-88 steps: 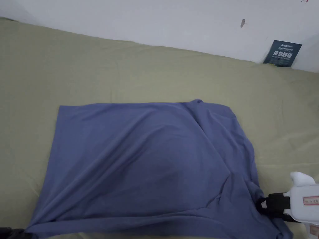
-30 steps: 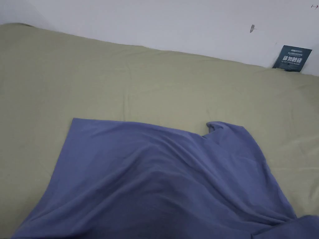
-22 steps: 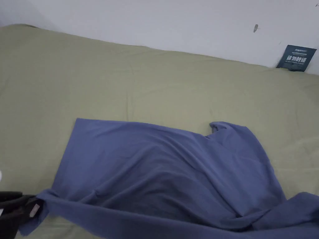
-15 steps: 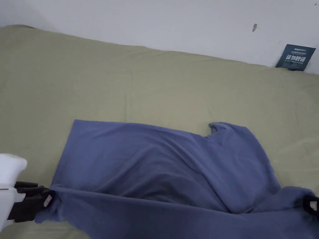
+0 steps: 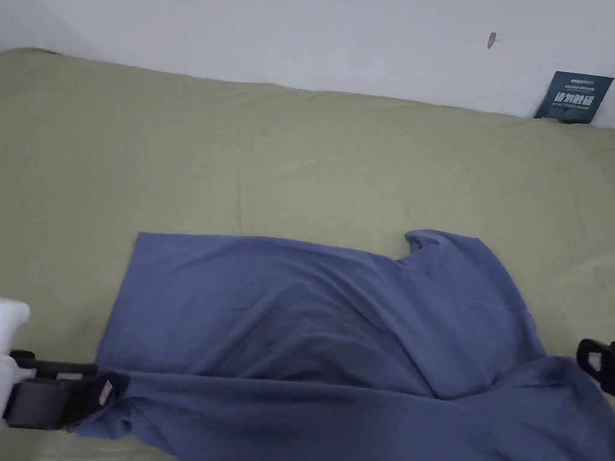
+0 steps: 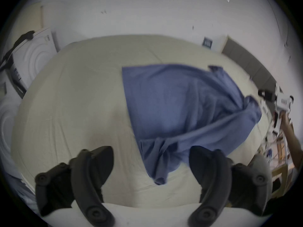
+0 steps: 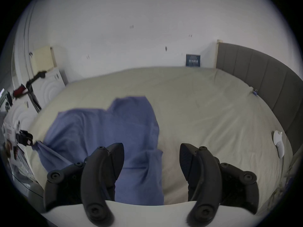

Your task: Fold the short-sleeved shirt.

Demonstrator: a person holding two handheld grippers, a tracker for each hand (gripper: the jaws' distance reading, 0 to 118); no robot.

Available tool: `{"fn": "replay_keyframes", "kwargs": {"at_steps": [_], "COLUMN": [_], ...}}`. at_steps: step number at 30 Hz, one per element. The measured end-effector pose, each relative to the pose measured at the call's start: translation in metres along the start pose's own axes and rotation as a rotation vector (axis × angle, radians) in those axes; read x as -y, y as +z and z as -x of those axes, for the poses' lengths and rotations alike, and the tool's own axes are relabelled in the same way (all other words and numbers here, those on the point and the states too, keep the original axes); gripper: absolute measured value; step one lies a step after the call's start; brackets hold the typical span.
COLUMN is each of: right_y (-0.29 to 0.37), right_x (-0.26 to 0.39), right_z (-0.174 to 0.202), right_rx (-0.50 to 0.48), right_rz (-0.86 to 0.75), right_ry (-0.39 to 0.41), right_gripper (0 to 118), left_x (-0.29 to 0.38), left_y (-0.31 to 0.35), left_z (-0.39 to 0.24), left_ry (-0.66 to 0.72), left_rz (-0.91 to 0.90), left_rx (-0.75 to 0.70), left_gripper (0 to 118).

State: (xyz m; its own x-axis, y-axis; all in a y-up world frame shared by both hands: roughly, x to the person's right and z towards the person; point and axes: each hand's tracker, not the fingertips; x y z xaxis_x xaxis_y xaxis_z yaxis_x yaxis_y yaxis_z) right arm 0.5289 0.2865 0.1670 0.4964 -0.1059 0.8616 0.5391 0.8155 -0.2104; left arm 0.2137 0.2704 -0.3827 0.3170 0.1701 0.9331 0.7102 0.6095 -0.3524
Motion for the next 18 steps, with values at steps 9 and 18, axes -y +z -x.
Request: {"fn": "replay_keyframes", "kwargs": {"at_steps": [9, 18], "right_y": [0.05, 0.092], "right_x": [-0.031, 0.047], "right_z": [0.059, 0.089], "right_rx": [-0.21, -0.243], "right_rz": [-0.034, -0.079], "right_ry": [0.021, -0.086], "right_gripper": [0, 0], "left_x": [-0.032, 0.04], "left_y": [0.047, 0.032], "left_z": [-0.008, -0.03], "left_ry": [0.107, 0.172], "left_rz": [-0.226, -0.056], "left_rx": [0.0, -0.012], "left_gripper": [0, 0]}}
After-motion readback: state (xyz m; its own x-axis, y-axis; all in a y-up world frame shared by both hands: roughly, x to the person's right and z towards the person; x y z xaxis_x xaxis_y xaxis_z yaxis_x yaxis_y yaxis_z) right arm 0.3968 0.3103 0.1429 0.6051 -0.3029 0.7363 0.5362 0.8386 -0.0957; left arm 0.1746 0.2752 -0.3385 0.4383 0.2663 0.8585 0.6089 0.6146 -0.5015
